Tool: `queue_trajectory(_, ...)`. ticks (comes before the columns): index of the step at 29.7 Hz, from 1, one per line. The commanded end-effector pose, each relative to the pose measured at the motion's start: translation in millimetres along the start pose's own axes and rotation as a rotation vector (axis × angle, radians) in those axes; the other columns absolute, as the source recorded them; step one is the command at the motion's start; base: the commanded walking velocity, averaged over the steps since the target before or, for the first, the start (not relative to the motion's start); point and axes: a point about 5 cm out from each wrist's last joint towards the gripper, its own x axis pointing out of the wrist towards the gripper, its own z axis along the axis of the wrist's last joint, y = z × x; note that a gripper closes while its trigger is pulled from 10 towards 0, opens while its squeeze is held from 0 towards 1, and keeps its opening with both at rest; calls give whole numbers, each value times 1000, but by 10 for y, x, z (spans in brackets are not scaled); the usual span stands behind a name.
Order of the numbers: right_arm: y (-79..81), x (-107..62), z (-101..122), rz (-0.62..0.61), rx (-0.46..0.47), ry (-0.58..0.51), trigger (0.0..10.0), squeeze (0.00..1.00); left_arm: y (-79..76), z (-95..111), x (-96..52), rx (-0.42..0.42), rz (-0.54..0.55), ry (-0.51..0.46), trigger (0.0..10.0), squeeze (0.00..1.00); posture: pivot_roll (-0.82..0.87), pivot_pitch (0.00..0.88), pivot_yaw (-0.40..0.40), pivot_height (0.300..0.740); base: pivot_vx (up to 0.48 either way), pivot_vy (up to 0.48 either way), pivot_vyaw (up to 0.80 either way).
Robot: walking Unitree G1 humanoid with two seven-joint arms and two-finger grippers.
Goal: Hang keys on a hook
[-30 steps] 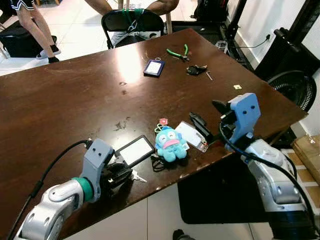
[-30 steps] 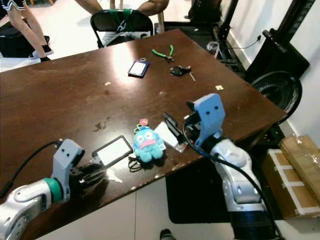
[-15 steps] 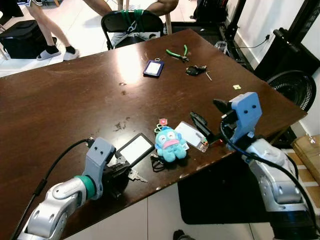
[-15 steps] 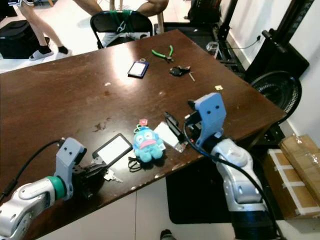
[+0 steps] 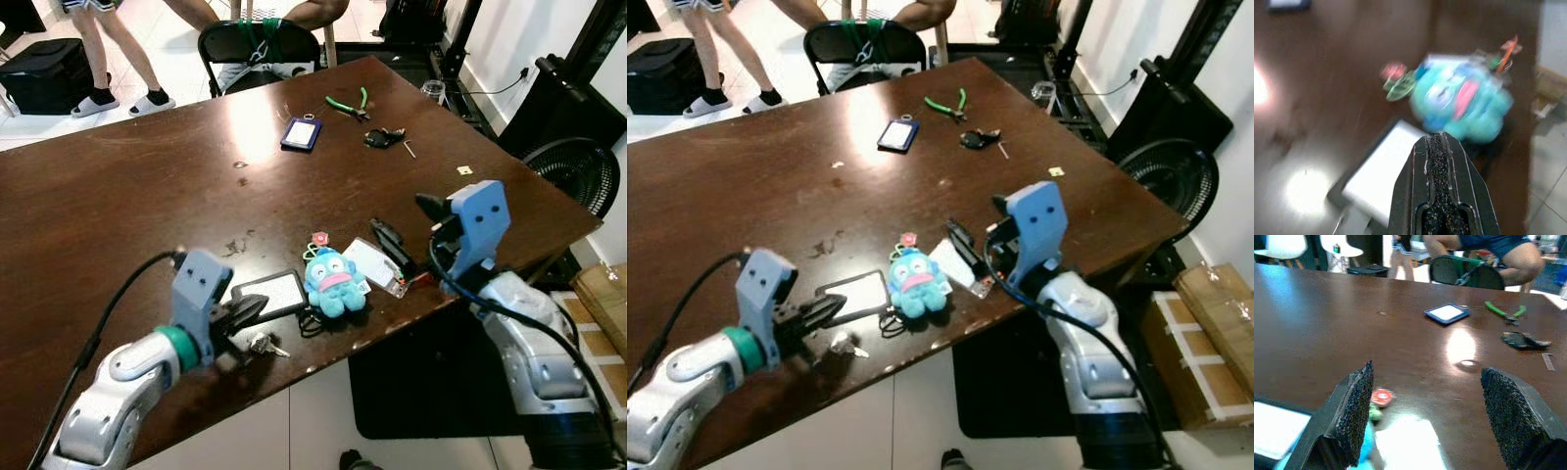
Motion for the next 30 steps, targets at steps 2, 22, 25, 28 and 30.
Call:
queue_trajectory(2,131,31,-52,52,-18,17,10000,0,-108,-53,-27,68,-19,40,10000,0,-177,90,110,740,0,0,0)
queue_trajectory(22,837,212,-460,581,72,205,10000,0,-162,106,-84,57,91,4,10000,0,-95,96,65,740,0,0,0)
queue_trajectory(25,790,90,-607,634,35,288,10000,0,8,-3,-147,10,224,59,10000,0,-99,98,63,740,0,0,0)
queue_trajectory(28,785,79,-634,650,18,304,10000,0,87,-50,-188,-1,282,84,10000,0,-97,97,61,740,0,0,0)
queue_trajectory(30,799,102,-640,658,5,306,10000,0,145,-78,-218,-4,320,99,10000,0,-89,95,58,740,0,0,0)
